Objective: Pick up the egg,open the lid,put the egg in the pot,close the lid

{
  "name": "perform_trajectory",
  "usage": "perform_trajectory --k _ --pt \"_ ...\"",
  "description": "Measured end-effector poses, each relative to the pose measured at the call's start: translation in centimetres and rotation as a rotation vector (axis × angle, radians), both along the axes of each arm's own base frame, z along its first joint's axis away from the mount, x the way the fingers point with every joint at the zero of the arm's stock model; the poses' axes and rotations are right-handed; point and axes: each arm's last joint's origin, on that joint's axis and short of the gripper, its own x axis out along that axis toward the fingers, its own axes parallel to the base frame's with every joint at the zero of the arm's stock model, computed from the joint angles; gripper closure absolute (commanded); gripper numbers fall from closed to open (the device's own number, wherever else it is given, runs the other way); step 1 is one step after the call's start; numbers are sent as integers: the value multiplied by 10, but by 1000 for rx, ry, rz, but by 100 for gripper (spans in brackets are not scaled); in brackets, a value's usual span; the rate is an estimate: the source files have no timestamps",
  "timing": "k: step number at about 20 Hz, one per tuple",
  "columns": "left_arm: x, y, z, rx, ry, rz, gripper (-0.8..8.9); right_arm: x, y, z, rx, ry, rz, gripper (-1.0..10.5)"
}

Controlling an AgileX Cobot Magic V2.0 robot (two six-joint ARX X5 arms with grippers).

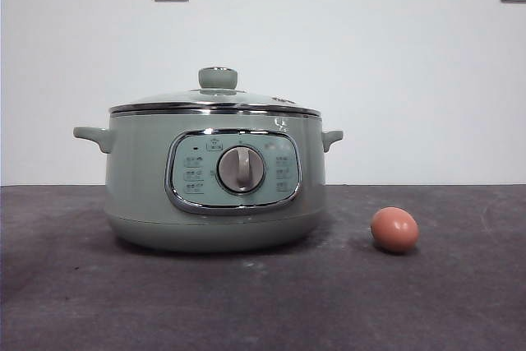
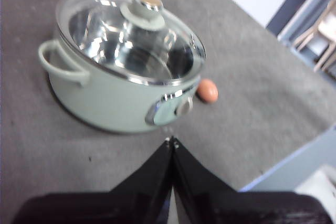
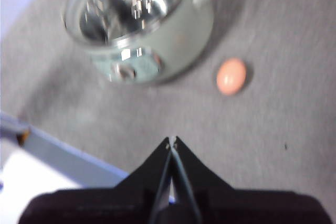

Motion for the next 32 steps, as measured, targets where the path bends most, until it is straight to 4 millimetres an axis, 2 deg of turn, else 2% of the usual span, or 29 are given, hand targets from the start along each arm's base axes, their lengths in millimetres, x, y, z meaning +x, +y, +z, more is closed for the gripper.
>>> perform_trajectory --k 4,8,9,10,11,12,13,14,19,23,28,32 --pt "-2 0 0 46 68 -32 821 5 1 -4 -61 89 55 958" --pt "-3 0 -2 70 76 -44 796 7 1 -6 -78 93 76 935" --pt "-3 0 -2 71 75 -44 650 7 1 -6 -79 92 78 930" --pt "-3 0 -2 72 75 -43 419 7 1 -6 -80 92 78 849" --pt "-3 0 -2 74 75 -41 217 7 1 -6 -80 91 78 705" --pt "-3 0 -2 73 75 -41 175 7 1 -6 -79 92 78 534" --pt "-3 0 -2 73 75 -41 176 7 1 -6 -79 92 77 397" --pt "-3 0 -2 73 75 -41 177 7 1 -6 -78 93 76 359" --pt "-3 0 -2 74 75 -41 177 8 1 -5 -70 94 66 359" --pt "-3 0 -2 76 73 -42 179 19 2 -3 -51 60 48 361" --pt "-3 0 -2 76 73 -42 179 62 13 -15 -59 117 50 361" --pt "-3 0 -2 76 73 -42 179 101 37 -39 -159 171 54 362"
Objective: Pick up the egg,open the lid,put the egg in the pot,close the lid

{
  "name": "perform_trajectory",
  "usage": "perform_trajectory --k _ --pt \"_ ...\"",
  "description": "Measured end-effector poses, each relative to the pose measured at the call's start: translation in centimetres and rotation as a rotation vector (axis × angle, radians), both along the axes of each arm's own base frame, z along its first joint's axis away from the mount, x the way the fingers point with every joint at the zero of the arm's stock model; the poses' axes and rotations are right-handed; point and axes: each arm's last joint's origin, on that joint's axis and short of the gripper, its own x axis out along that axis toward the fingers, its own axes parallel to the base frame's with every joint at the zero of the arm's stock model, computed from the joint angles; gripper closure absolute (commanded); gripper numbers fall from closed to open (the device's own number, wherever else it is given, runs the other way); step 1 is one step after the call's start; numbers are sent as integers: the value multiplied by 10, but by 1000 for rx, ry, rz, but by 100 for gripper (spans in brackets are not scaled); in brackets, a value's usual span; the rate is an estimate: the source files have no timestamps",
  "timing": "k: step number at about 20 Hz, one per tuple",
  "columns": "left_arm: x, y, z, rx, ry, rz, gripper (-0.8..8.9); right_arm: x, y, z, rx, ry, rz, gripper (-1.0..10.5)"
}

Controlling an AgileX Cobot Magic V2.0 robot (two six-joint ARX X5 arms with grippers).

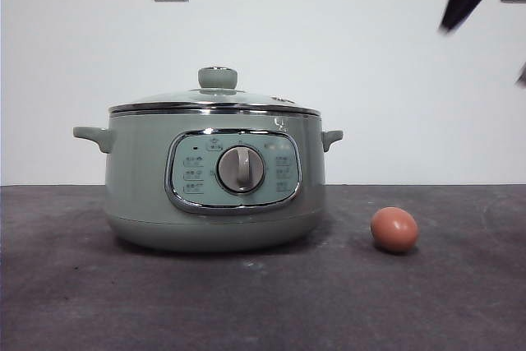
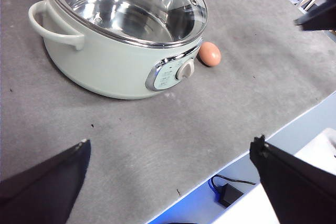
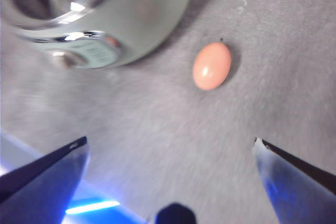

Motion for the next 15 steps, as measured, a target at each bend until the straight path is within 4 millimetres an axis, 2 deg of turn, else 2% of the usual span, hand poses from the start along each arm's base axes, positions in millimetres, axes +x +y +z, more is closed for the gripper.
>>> perform_trajectory --k 7,15 --pt "0 0 0 0 0 0 179 56 40 -53 -132 28 -10 385" --pt "0 0 0 0 0 0 179 86 62 -104 -196 81 -26 385"
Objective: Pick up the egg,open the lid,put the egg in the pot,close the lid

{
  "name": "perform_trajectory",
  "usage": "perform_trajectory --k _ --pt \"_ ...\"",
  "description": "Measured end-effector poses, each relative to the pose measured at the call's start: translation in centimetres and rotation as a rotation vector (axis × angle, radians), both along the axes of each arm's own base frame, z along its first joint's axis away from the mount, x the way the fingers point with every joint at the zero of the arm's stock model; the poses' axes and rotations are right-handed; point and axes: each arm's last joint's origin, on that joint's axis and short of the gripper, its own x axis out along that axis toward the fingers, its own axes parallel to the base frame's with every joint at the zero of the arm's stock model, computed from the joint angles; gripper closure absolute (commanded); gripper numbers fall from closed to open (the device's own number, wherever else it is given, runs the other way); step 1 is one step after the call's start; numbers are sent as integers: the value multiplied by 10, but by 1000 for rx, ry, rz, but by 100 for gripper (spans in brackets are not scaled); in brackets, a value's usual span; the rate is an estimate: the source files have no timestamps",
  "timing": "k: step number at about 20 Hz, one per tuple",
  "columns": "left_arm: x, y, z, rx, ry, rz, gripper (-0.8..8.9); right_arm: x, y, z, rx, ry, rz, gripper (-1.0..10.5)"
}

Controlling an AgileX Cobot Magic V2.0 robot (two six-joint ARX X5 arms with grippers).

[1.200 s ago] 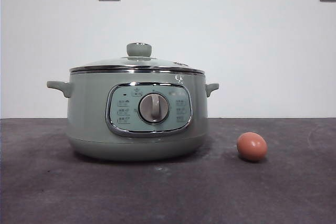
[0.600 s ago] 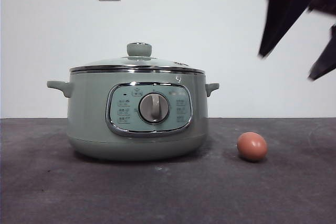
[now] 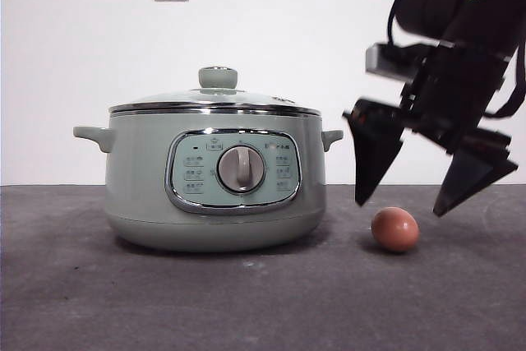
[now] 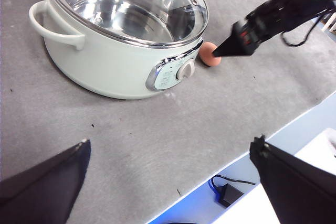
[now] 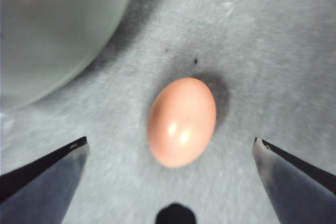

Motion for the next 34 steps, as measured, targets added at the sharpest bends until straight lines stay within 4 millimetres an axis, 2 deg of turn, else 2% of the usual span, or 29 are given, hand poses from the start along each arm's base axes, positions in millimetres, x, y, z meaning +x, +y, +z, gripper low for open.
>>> perform_trajectory --k 3,6,8,13,17,24,26,28,34 --pt "0 0 0 0 0 1 179 5 5 -12 -19 3 3 426" --pt "0 0 0 3 0 5 179 8 7 -14 -9 -16 -4 603" --pt "0 0 0 6 0 8 179 9 7 -14 -6 -19 -8 675" --pt "0 1 0 16 0 20 179 11 8 -24 -13 14 -21 683" --pt "0 1 0 16 0 20 179 12 9 -26 -11 22 -31 944" --pt "0 1 0 15 -2 20 179 11 8 -25 -10 23 -33 959" --pt "2 1 2 15 -23 20 179 5 6 -13 -9 20 -33 959" --pt "10 1 6 7 -65 25 178 -6 1 13 13 -31 -30 959" --pt "58 -6 22 -35 -110 10 179 -58 -22 93 81 -240 4 959"
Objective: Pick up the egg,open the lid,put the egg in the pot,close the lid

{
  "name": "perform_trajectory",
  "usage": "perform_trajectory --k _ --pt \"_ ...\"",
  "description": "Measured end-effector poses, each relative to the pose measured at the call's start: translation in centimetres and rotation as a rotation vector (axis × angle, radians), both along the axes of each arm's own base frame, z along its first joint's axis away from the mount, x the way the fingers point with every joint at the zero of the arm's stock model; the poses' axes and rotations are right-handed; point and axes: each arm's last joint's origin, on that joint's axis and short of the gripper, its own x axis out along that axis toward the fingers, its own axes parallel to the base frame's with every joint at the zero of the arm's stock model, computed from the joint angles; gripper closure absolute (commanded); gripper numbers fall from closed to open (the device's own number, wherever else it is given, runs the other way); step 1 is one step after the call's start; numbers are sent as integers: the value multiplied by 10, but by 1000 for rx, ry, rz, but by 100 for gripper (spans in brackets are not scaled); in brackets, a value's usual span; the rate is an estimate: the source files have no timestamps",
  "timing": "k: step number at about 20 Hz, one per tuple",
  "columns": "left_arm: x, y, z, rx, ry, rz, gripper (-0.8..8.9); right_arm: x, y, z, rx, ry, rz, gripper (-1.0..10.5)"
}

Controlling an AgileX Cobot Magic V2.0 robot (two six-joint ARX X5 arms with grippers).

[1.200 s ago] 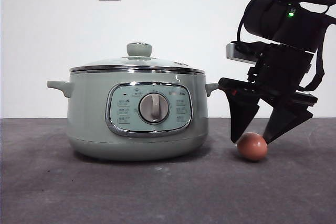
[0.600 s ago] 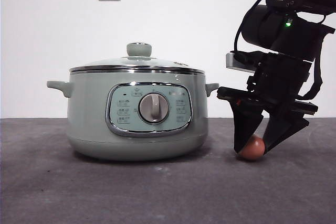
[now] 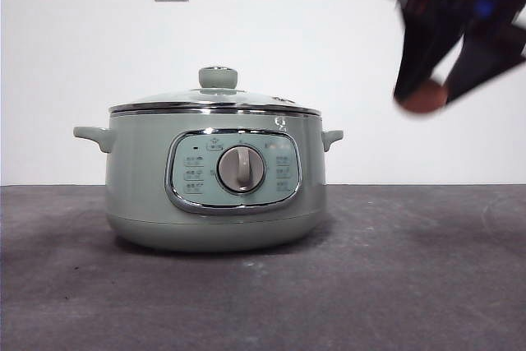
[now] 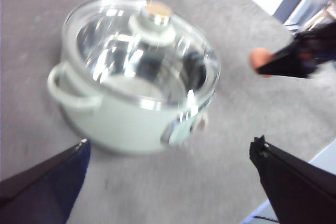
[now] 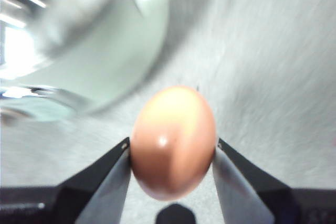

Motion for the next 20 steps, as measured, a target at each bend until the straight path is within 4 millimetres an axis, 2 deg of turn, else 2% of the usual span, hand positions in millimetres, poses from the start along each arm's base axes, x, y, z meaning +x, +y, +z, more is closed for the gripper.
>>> perform_trajectory --k 2,5,11,16,20 --pt "22 -8 13 16 -25 -7 179 -20 -9 22 32 -79 3 959" --pt "60 -31 30 61 -44 -23 179 -44 -19 41 63 -150 3 959" --pt "135 -96 39 202 -71 -56 179 -68 -29 50 70 -158 7 959" --pt "187 -133 18 291 -40 -74 180 -75 -32 53 76 -169 8 959" --pt "206 -147 -11 329 15 -95 189 -75 -33 53 76 -168 8 959"
